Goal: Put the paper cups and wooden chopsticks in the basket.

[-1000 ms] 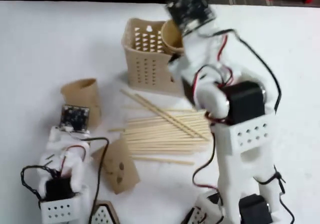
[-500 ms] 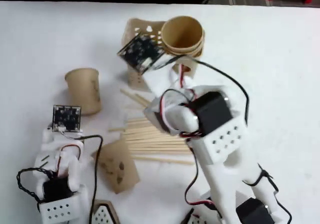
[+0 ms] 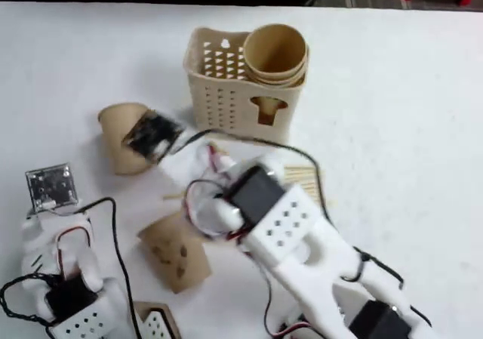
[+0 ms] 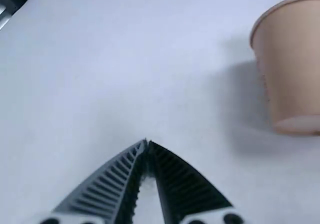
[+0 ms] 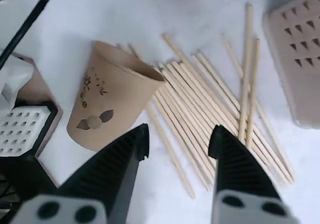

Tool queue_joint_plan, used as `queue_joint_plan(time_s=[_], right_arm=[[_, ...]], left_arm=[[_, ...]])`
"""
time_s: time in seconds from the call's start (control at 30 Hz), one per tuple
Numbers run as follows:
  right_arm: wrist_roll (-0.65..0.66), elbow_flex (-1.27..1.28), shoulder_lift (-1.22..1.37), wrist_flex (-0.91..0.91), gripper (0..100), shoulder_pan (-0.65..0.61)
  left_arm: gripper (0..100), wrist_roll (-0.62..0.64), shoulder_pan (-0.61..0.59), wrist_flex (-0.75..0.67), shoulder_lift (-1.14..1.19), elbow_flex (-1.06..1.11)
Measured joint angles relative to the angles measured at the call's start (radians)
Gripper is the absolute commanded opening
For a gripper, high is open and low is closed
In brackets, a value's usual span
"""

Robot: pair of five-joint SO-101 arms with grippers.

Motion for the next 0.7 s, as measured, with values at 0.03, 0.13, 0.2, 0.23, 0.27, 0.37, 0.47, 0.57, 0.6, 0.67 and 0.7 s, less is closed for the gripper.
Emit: queue_joint_plan(time_s=[0.03, 0.13, 0.2, 0.23, 0.27, 0.37, 0.47, 0.57, 0.6, 0.67, 0.7], right_arm=[[0.009, 0.0, 0.017, -0.003, 20.5, -0.018], [0.028, 0.0, 0.078, -0.032, 20.5, -0.061], [0.032, 0.0, 0.126, -0.06, 20.5, -0.074], [0.032, 0.0, 0.147, -0.074, 20.5, -0.075], [0.032, -0.003, 0.166, -0.081, 20.5, -0.08], [0.032, -0.034, 0.227, -0.089, 20.5, -0.098], [0.032, -0.077, 0.282, -0.092, 20.5, -0.101], [0.032, -0.118, 0.348, -0.092, 20.5, -0.109], [0.032, -0.132, 0.37, -0.092, 20.5, -0.118], [0.032, -0.152, 0.405, -0.092, 20.5, -0.138], [0.032, -0.16, 0.422, -0.092, 20.5, -0.144]], left_arm=[[3, 0.0, -0.012, 0.0, 0.0, 0.0], [3, 0.0, -0.046, 0.0, 0.0, 0.0], [3, 0.0, -0.064, 0.0, 0.0, 0.0], [3, 0.0, -0.074, -0.002, 0.0, 0.0], [3, 0.0, -0.081, -0.003, 0.0, 0.0], [3, 0.0, -0.092, -0.009, 0.0, 0.0], [3, 0.0, -0.095, -0.015, 0.0, 0.0], [3, 0.0, -0.095, -0.037, 0.0, 0.0], [3, 0.0, -0.095, -0.04, 0.0, 0.0], [3, 0.0, -0.095, -0.043, 0.0, 0.0], [3, 0.0, -0.095, -0.043, 0.0, 0.0]])
